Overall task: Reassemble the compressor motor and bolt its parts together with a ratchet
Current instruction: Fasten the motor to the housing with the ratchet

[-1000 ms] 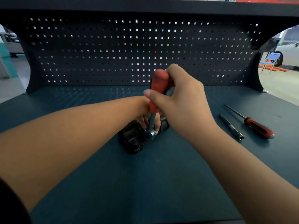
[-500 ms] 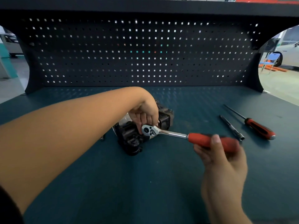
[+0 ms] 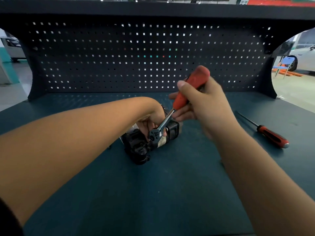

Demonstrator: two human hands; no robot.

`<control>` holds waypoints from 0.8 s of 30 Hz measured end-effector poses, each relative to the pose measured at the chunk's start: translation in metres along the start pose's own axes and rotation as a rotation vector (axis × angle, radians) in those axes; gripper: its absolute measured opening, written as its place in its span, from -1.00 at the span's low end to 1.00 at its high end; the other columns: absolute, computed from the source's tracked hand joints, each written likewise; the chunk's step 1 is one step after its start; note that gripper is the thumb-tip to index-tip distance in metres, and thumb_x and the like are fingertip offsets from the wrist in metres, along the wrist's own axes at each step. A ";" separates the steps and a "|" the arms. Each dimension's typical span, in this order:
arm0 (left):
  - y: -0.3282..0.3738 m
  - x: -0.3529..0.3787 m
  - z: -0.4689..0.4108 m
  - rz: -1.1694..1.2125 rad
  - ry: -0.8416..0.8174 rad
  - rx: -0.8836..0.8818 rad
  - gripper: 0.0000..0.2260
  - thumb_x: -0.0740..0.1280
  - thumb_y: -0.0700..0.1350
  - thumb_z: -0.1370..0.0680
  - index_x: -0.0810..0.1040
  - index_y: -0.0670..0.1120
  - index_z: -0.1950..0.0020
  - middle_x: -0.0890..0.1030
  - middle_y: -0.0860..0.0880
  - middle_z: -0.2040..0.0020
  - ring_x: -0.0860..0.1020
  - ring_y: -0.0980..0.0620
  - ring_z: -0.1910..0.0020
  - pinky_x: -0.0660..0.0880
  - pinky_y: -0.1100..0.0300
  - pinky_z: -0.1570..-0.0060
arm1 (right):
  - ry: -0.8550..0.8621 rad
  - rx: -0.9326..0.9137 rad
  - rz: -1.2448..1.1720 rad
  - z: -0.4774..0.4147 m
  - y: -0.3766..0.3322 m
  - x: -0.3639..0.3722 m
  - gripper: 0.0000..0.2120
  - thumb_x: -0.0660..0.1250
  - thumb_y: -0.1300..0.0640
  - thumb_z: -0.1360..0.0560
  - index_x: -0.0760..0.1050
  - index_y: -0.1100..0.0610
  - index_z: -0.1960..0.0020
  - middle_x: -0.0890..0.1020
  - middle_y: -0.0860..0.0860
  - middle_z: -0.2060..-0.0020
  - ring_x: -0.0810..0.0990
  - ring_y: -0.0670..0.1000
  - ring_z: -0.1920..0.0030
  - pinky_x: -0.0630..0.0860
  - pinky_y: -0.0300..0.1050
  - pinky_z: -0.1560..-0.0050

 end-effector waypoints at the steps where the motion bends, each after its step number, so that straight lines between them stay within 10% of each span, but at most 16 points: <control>1: -0.001 0.000 0.000 -0.003 0.004 -0.003 -0.72 0.41 -0.02 -0.49 0.51 -0.23 0.00 0.62 -0.09 0.42 0.59 0.08 0.50 0.53 0.30 0.40 | -0.033 0.055 -0.042 -0.002 0.001 -0.002 -0.89 0.29 0.14 -0.56 0.41 0.15 0.09 0.68 0.15 0.26 0.62 0.09 0.48 0.55 -0.16 0.46; 10: -0.007 -0.002 0.004 0.132 -0.129 -0.007 -0.82 0.30 -0.12 -0.58 0.54 -0.22 0.12 0.61 -0.18 0.07 0.61 -0.13 -0.07 0.57 0.21 0.31 | 0.388 0.088 -0.587 0.073 0.066 -0.022 -0.69 0.15 0.38 -0.48 0.47 0.14 0.36 0.65 0.15 0.33 0.57 0.12 0.56 0.53 -0.19 0.53; 16: -0.007 0.002 0.003 0.182 -0.093 -0.029 -0.84 0.25 -0.21 -0.59 0.50 -0.28 0.14 0.60 -0.15 0.27 0.62 0.01 0.24 0.56 0.24 0.42 | 0.458 0.092 -0.676 0.080 0.081 -0.012 -0.73 0.10 0.37 -0.47 0.45 0.20 0.34 0.64 0.15 0.36 0.57 0.16 0.56 0.53 -0.18 0.53; 24: -0.006 0.005 0.004 0.225 -0.031 -0.049 -0.81 0.23 -0.28 -0.56 0.52 -0.32 0.21 0.61 -0.16 0.43 0.61 -0.05 0.34 0.60 0.13 0.37 | 0.137 0.018 -0.191 0.022 0.024 -0.008 -0.83 0.23 0.21 -0.30 0.54 0.11 0.42 0.63 0.15 0.43 0.54 0.17 0.61 0.44 -0.21 0.60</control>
Point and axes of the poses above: each hand's wrist, its own z-axis away from the middle knuckle, its own x-axis out of the palm, y = z × x, the point moved 1 cm from there along -z, towards the middle knuckle
